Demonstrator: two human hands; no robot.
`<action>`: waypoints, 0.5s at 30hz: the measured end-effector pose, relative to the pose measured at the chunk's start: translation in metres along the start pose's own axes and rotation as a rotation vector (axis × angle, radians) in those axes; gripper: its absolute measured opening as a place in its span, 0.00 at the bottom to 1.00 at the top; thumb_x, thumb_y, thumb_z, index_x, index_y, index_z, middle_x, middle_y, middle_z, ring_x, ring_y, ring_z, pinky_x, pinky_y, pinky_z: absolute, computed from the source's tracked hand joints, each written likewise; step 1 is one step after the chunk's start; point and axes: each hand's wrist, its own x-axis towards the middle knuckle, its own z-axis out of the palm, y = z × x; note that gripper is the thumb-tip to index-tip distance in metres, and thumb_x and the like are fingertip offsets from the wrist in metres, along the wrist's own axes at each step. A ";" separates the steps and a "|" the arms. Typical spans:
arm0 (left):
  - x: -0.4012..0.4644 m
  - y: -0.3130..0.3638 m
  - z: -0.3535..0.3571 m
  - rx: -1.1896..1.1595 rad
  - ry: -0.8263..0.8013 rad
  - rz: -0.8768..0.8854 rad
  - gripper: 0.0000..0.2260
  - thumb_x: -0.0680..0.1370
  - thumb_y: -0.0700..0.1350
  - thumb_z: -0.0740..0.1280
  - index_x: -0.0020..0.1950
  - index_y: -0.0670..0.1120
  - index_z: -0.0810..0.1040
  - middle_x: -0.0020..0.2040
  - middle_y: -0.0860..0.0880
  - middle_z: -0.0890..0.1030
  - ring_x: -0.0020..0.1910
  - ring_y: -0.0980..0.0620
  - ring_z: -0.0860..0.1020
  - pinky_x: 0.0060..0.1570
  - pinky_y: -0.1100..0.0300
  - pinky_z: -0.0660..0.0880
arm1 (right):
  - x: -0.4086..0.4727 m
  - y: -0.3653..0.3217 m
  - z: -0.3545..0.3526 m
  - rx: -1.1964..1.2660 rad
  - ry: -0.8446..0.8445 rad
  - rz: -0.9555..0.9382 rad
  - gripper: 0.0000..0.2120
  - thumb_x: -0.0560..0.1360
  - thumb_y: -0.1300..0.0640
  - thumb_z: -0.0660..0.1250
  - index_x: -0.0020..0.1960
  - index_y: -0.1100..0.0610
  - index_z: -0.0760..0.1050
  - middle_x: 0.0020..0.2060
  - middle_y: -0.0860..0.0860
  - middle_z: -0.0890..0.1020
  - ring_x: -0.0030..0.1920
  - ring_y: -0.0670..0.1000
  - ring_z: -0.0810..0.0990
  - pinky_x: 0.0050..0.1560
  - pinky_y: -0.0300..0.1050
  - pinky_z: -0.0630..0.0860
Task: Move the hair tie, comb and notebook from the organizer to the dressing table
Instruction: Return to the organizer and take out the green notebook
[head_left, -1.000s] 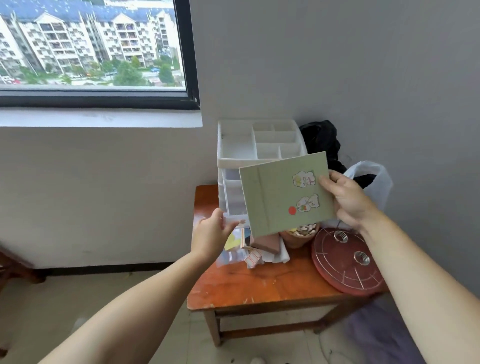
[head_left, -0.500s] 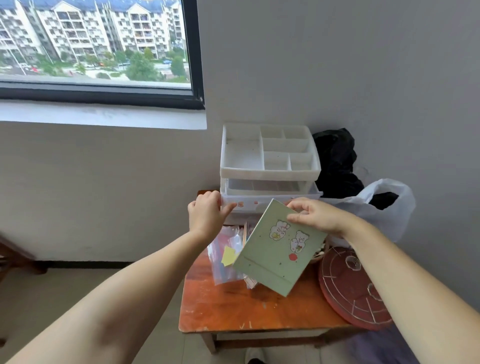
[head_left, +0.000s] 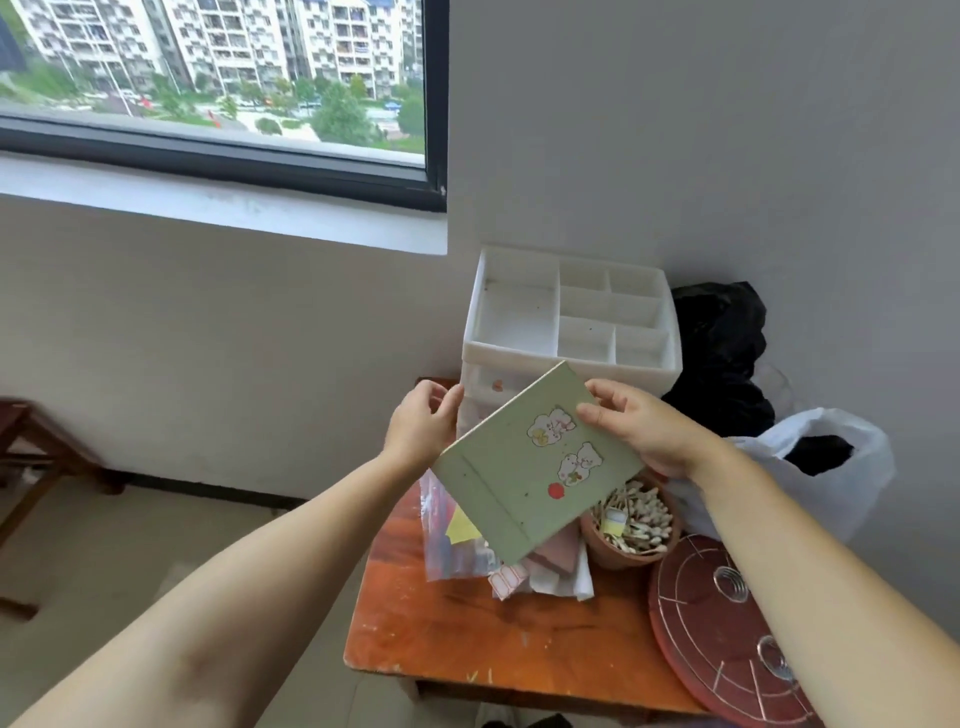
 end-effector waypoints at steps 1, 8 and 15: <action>-0.007 -0.003 -0.012 -0.261 -0.048 -0.171 0.19 0.78 0.58 0.56 0.43 0.44 0.76 0.44 0.45 0.81 0.43 0.47 0.78 0.42 0.55 0.72 | 0.002 -0.001 0.012 0.055 0.022 -0.026 0.07 0.78 0.59 0.61 0.51 0.52 0.76 0.48 0.54 0.83 0.48 0.54 0.83 0.50 0.52 0.79; -0.079 -0.091 -0.115 -1.136 -0.173 -0.609 0.28 0.77 0.64 0.48 0.58 0.45 0.76 0.52 0.47 0.83 0.52 0.49 0.80 0.55 0.50 0.74 | 0.019 0.000 0.150 0.603 0.229 0.002 0.08 0.80 0.64 0.53 0.55 0.58 0.70 0.51 0.57 0.79 0.48 0.55 0.80 0.48 0.57 0.78; -0.171 -0.131 -0.164 -1.139 0.092 -0.514 0.07 0.80 0.44 0.59 0.53 0.46 0.74 0.50 0.47 0.81 0.42 0.52 0.83 0.44 0.56 0.80 | 0.021 0.012 0.296 0.669 -0.129 0.286 0.18 0.77 0.71 0.53 0.65 0.62 0.66 0.56 0.59 0.78 0.53 0.59 0.78 0.52 0.61 0.74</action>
